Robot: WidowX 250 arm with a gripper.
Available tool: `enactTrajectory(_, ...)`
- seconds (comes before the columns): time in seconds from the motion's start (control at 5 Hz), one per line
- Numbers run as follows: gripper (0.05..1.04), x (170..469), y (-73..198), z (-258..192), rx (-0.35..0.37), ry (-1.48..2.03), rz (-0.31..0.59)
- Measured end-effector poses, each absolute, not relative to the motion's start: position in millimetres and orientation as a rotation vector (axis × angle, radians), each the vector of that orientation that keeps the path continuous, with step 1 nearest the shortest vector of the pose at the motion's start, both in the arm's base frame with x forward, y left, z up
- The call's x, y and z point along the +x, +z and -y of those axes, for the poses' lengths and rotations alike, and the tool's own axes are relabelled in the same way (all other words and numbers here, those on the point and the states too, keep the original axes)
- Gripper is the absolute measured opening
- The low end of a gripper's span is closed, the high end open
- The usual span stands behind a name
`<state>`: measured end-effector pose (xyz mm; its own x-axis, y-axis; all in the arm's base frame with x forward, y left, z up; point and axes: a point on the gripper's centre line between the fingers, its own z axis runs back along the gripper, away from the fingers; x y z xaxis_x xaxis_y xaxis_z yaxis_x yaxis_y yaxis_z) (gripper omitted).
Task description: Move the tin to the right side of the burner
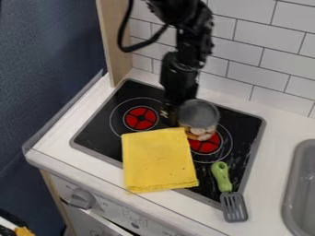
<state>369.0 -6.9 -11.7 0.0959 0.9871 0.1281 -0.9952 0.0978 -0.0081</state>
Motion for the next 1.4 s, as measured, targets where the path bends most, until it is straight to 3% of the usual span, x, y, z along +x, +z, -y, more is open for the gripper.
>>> enactTrajectory(0.4, 1.001, 363, -18, 55, 0.032, 1.358, 0.094)
enactTrajectory(0.8, 1.000, 361, -11, 69, 0.012, 1.316, 0.082)
enactTrajectory(1.2, 1.001, 372, 36, 64, -0.061, 1.325, 0.142)
enactTrajectory(1.4, 1.001, 372, 71, 59, -0.110, 1.326, 0.235)
